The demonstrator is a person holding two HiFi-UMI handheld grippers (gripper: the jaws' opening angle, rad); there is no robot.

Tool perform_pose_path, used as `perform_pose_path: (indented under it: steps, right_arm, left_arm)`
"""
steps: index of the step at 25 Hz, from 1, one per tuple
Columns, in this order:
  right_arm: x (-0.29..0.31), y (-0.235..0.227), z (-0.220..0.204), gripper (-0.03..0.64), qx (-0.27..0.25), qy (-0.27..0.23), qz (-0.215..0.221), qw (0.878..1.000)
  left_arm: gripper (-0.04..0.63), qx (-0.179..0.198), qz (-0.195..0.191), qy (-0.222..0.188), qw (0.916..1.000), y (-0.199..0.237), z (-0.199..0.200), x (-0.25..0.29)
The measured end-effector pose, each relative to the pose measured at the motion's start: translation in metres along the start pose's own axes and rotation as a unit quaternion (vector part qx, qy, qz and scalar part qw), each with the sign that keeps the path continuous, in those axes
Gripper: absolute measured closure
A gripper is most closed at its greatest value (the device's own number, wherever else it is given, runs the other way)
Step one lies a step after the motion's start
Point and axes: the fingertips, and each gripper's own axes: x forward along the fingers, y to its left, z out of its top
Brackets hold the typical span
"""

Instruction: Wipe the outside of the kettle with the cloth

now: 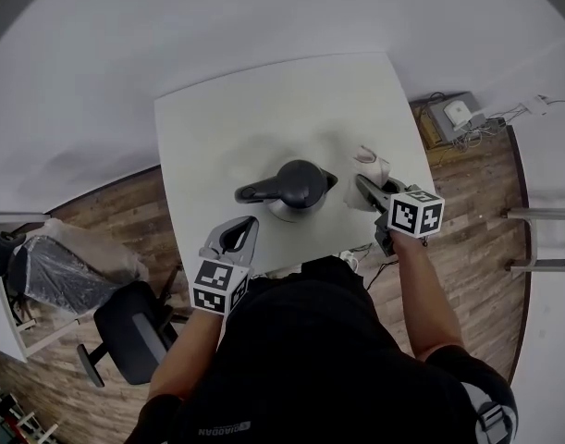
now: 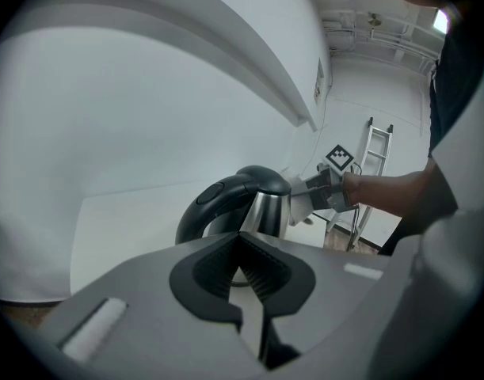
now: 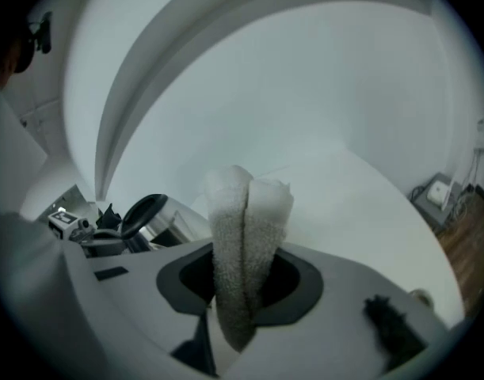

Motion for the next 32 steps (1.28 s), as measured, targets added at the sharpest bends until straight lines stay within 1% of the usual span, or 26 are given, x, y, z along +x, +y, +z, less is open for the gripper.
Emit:
perform_pose_path:
  steps: [1, 3, 5, 7, 10, 12, 15, 19, 24, 28, 32]
  right_arm:
    - [-0.01, 0.012, 0.013, 0.518, -0.042, -0.005, -0.001, 0.999]
    - [-0.023, 0.038, 0.034, 0.518, -0.123, -0.006, 0.001, 0.992]
    - [-0.024, 0.059, 0.044, 0.518, -0.193, 0.009, 0.007, 0.981]
    - [-0.016, 0.073, 0.047, 0.518, -0.259, 0.043, 0.013, 0.965]
    - [-0.002, 0.082, 0.047, 0.518, -0.323, 0.099, 0.03, 0.941]
    - [0.009, 0.086, 0.05, 0.518, -0.35, 0.126, 0.051, 0.927]
    - [0.028, 0.082, 0.052, 0.518, -0.366, 0.16, 0.083, 0.913]
    - [0.053, 0.074, 0.044, 0.518, -0.366, 0.206, 0.12, 0.9]
    - [0.083, 0.061, 0.027, 0.518, -0.356, 0.247, 0.149, 0.889]
    - [0.113, 0.044, 0.007, 0.518, -0.329, 0.278, 0.166, 0.887]
    - [0.137, 0.029, -0.011, 0.518, -0.298, 0.296, 0.182, 0.889]
  left_arm:
    - [0.588, 0.003, -0.003, -0.002, 1.0, 0.0, 0.001, -0.001]
    - [0.588, 0.006, -0.008, -0.006, 0.9999, 0.0, 0.002, -0.002]
    - [0.588, 0.004, -0.008, -0.008, 0.9999, 0.002, 0.001, -0.003]
    - [0.588, -0.004, -0.002, -0.009, 1.0, 0.005, -0.001, -0.004]
    - [0.588, -0.02, 0.014, -0.008, 0.9997, 0.011, -0.005, -0.006]
    - [0.588, -0.031, 0.027, -0.006, 0.9991, 0.016, -0.008, -0.005]
    - [0.588, -0.046, 0.044, -0.001, 0.998, 0.019, -0.014, -0.002]
    - [0.588, -0.066, 0.068, 0.003, 0.9955, 0.023, -0.019, 0.002]
    - [0.588, -0.08, 0.093, 0.007, 0.9924, 0.022, -0.022, 0.006]
    - [0.588, -0.067, 0.098, 0.009, 0.9928, 0.013, -0.02, 0.012]
    - [0.588, -0.092, 0.124, 0.017, 0.9879, 0.011, -0.03, 0.015]
